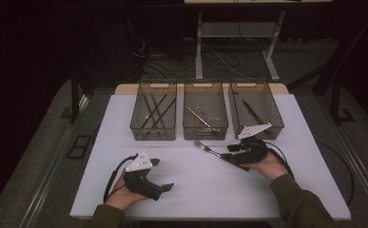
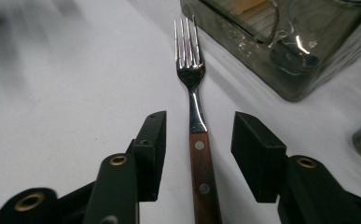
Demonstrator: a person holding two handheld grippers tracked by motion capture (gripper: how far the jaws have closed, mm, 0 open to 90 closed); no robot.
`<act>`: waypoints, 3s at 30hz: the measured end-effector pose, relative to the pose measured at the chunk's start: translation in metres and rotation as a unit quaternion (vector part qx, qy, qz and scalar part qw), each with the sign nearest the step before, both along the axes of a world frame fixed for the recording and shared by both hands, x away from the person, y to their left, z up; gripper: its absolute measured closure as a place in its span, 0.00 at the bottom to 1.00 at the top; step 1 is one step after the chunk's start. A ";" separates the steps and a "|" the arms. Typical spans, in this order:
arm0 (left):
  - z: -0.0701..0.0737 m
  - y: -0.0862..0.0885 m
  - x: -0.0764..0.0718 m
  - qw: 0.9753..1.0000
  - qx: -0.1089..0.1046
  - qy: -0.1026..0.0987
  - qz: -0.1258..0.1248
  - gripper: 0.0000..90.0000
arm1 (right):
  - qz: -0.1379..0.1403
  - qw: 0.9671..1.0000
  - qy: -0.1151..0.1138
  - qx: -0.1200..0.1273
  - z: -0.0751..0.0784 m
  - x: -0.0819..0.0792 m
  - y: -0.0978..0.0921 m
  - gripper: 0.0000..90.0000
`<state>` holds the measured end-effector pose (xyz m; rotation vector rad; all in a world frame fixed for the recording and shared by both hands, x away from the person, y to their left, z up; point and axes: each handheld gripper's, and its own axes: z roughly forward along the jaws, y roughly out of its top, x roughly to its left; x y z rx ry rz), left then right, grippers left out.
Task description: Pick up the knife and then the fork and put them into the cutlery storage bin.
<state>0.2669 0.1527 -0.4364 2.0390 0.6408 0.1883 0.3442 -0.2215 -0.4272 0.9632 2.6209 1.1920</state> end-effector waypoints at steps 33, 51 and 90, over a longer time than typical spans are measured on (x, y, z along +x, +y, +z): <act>0.000 -0.001 0.000 1.000 0.000 0.001 0.000 0.00 | 0.039 0.995 0.000 -0.090 -0.014 0.006 0.016 0.83; 0.000 -0.002 0.000 1.000 0.002 -0.002 -0.009 0.00 | 0.097 0.970 0.064 -0.213 0.002 0.031 0.044 0.84; -0.001 -0.003 0.000 1.000 0.004 -0.001 -0.013 0.00 | 0.108 0.952 0.107 -0.265 0.020 0.041 0.054 0.85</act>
